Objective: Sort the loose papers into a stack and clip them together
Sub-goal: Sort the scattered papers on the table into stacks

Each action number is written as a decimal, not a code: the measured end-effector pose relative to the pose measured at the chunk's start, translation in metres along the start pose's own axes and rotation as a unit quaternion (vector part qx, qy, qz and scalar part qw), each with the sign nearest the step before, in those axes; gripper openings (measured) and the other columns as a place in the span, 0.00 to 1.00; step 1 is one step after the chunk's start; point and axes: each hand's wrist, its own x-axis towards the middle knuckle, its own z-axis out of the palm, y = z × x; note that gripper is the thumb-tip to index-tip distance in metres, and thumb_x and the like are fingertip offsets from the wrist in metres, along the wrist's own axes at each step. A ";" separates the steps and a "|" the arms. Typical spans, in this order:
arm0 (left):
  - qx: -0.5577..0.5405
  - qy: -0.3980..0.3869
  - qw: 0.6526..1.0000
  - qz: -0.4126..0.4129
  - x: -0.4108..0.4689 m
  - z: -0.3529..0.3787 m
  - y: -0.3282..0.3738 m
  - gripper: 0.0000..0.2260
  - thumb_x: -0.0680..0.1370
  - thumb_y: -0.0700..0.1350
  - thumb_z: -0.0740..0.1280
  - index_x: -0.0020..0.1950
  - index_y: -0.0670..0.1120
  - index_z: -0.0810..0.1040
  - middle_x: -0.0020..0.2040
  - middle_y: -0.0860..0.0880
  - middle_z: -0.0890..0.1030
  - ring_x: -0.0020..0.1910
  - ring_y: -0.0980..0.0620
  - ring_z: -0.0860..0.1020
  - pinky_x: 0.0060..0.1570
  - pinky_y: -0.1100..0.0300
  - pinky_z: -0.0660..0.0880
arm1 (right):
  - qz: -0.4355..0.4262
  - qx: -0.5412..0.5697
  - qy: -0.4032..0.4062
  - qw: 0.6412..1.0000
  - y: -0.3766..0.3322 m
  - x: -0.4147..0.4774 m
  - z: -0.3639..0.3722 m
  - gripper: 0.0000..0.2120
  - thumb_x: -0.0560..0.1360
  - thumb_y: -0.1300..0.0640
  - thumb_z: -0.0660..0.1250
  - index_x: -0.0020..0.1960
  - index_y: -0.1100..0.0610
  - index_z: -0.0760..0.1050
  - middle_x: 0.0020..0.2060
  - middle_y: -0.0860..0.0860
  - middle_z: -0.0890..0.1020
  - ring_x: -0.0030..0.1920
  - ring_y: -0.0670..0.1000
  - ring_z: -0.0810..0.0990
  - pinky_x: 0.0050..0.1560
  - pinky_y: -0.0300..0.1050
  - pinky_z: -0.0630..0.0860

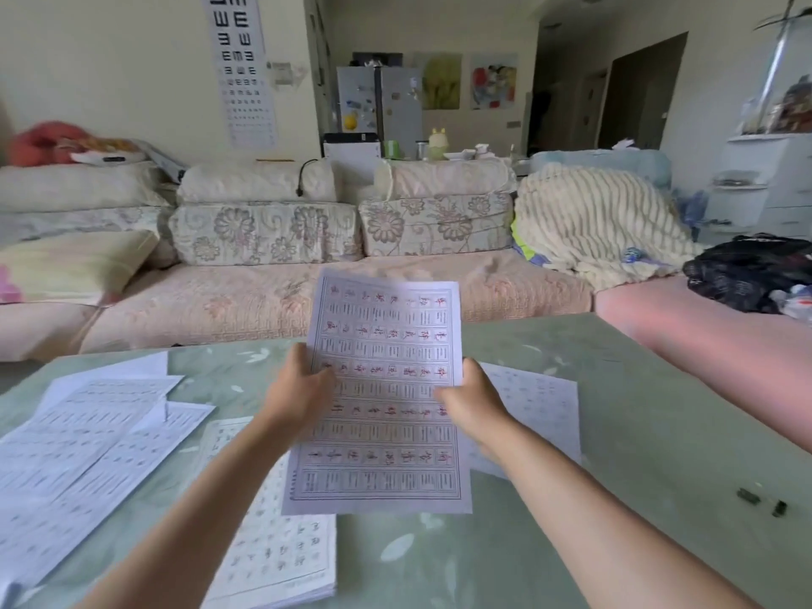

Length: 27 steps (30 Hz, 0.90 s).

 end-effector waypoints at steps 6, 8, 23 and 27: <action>0.095 -0.011 0.987 -0.130 -0.007 -0.075 -0.066 0.10 0.73 0.37 0.60 0.48 0.43 0.80 0.42 0.42 0.83 0.40 0.42 0.82 0.37 0.52 0.79 | 0.074 -0.037 -0.116 0.990 -0.012 -0.011 0.104 0.25 0.72 0.63 0.56 0.69 0.58 0.63 0.64 0.55 0.73 0.61 0.57 0.74 0.61 0.54 0.74; 0.115 -0.015 0.983 -0.142 -0.014 -0.092 -0.092 0.09 0.72 0.37 0.61 0.44 0.43 0.81 0.39 0.43 0.83 0.37 0.44 0.82 0.35 0.54 0.79 | 0.080 -0.060 -0.128 0.987 -0.013 -0.016 0.133 0.23 0.73 0.63 0.54 0.68 0.60 0.63 0.64 0.57 0.73 0.60 0.57 0.74 0.58 0.51 0.75; 0.328 -0.035 0.923 -0.196 -0.016 -0.114 -0.153 0.17 0.78 0.49 0.63 0.60 0.39 0.75 0.54 0.42 0.78 0.49 0.45 0.75 0.44 0.59 0.70 | 0.075 -0.283 -0.101 0.951 -0.002 -0.022 0.189 0.04 0.71 0.59 0.61 0.45 0.58 0.71 0.55 0.58 0.78 0.45 0.57 0.77 0.37 0.40 0.71; 0.339 -0.034 0.924 -0.175 -0.020 -0.110 -0.150 0.17 0.77 0.50 0.65 0.61 0.41 0.73 0.56 0.42 0.80 0.54 0.43 0.78 0.44 0.60 0.69 | 0.067 -0.266 -0.118 0.954 0.003 -0.022 0.185 0.07 0.70 0.58 0.61 0.46 0.59 0.75 0.49 0.56 0.81 0.41 0.55 0.79 0.31 0.38 0.68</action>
